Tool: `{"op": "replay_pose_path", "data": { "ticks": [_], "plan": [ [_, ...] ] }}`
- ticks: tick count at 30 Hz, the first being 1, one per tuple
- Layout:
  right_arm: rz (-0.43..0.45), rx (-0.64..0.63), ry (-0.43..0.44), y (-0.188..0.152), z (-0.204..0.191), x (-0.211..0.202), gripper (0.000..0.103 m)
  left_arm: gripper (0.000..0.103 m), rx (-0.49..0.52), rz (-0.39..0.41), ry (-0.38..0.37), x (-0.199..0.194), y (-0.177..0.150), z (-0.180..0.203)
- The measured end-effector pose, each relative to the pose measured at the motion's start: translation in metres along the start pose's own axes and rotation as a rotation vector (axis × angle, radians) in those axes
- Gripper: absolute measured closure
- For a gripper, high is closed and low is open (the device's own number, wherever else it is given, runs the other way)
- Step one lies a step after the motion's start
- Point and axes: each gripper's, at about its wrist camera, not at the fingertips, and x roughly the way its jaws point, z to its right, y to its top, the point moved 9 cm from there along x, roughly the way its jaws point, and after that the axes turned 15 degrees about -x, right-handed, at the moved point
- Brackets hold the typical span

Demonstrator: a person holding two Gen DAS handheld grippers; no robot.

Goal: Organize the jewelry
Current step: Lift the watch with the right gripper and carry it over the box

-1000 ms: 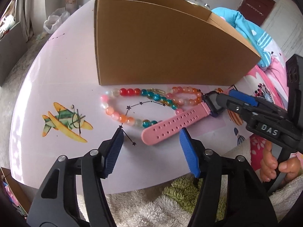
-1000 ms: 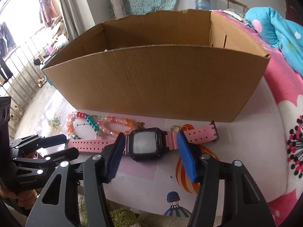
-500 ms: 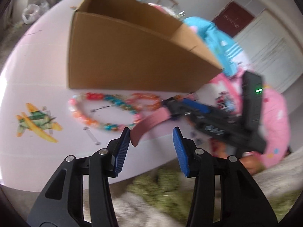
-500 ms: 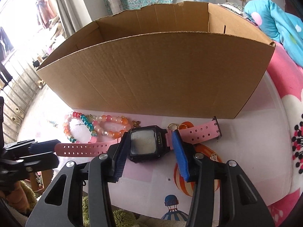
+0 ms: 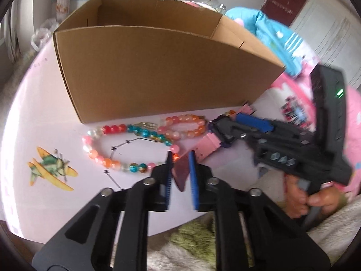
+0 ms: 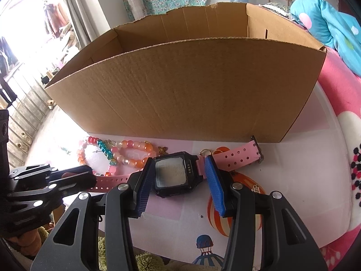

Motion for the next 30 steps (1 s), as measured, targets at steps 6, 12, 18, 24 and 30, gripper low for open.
{"op": "replay_pose_path", "data": {
  "ticks": [6,12,18,24,30],
  "plan": [
    [0.052,0.04,-0.042,0.0,0.026,-0.025,0.058,0.097,0.04,0.014,0.045,-0.003,0.0,-0.002],
    [0.048,0.183,-0.066,-0.01,0.077,-0.03,0.058,0.097,0.044,0.002,0.055,0.001,0.002,-0.005],
    [0.018,0.29,0.055,-0.015,0.097,-0.005,0.058,0.097,0.049,-0.006,0.061,0.003,0.001,-0.004],
    [-0.002,0.289,0.1,-0.017,0.094,0.002,0.073,0.097,0.042,-0.01,0.062,0.004,0.0,-0.005],
    [0.015,0.282,0.127,-0.014,0.089,0.002,0.095,0.098,0.04,0.006,0.053,0.004,0.003,-0.004]
  ]
}}
